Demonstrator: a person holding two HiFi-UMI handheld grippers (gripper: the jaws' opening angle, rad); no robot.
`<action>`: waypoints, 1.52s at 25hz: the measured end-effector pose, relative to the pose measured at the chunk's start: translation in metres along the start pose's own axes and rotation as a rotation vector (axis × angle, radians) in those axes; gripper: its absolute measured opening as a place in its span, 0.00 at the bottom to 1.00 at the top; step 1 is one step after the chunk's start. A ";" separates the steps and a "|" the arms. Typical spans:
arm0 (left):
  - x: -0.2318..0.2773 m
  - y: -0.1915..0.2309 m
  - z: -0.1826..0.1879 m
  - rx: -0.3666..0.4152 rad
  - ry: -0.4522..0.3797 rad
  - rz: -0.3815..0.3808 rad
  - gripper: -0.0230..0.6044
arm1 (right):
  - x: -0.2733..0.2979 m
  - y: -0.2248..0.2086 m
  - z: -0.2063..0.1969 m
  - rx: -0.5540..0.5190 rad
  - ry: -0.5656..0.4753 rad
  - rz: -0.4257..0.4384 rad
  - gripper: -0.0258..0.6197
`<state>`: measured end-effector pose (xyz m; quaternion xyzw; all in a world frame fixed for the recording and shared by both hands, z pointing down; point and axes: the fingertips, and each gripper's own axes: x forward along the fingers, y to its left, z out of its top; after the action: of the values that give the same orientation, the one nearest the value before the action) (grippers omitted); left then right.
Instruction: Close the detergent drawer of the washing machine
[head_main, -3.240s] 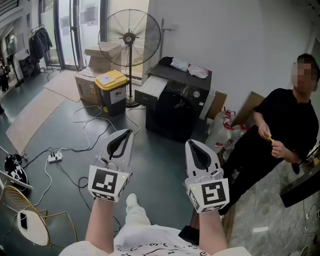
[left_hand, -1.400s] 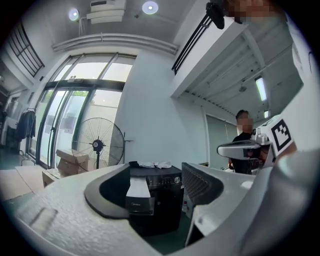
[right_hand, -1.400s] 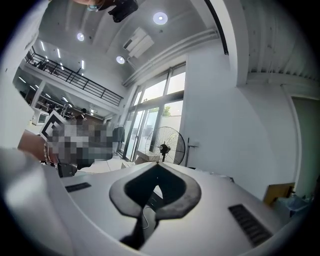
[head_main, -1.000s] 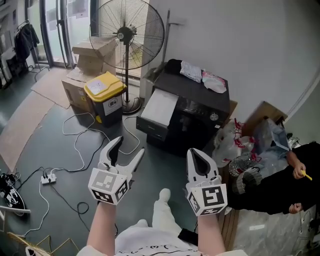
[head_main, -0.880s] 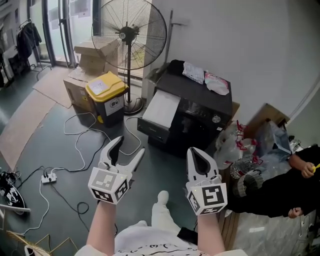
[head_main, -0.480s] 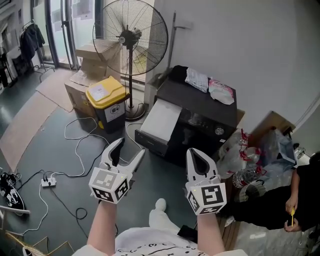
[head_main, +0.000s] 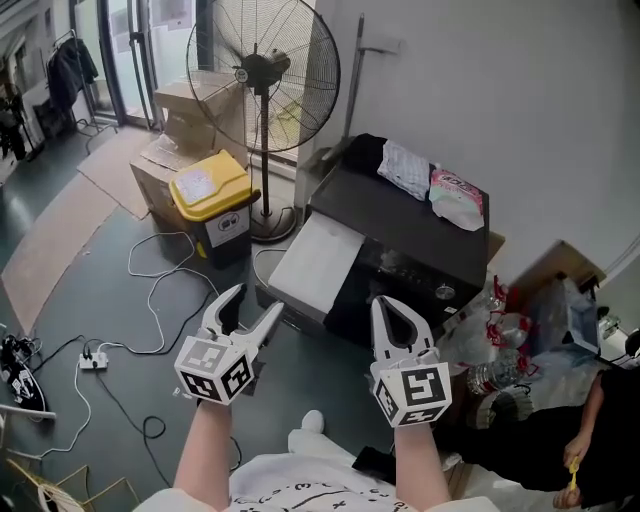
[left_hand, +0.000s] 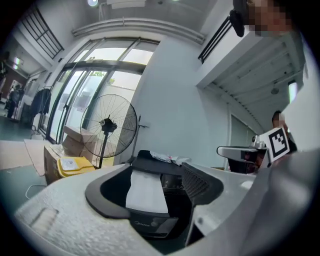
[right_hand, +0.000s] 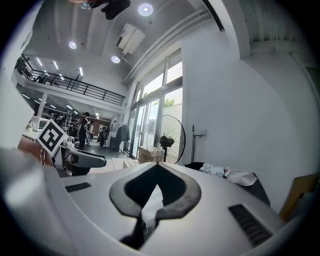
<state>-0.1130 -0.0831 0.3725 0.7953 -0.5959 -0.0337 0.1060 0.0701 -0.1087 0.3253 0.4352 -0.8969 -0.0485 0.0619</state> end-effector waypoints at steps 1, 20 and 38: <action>0.007 0.003 -0.004 -0.018 0.004 0.005 0.54 | 0.008 -0.005 -0.004 0.005 0.007 0.008 0.04; 0.062 0.047 -0.118 -0.506 0.052 0.026 0.54 | 0.063 -0.053 -0.083 0.106 0.168 0.050 0.04; 0.062 0.062 -0.190 -0.720 0.182 -0.149 0.54 | 0.064 -0.005 -0.107 0.145 0.270 -0.087 0.04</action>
<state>-0.1197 -0.1349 0.5753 0.7482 -0.4744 -0.1778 0.4284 0.0510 -0.1661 0.4348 0.4795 -0.8619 0.0729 0.1482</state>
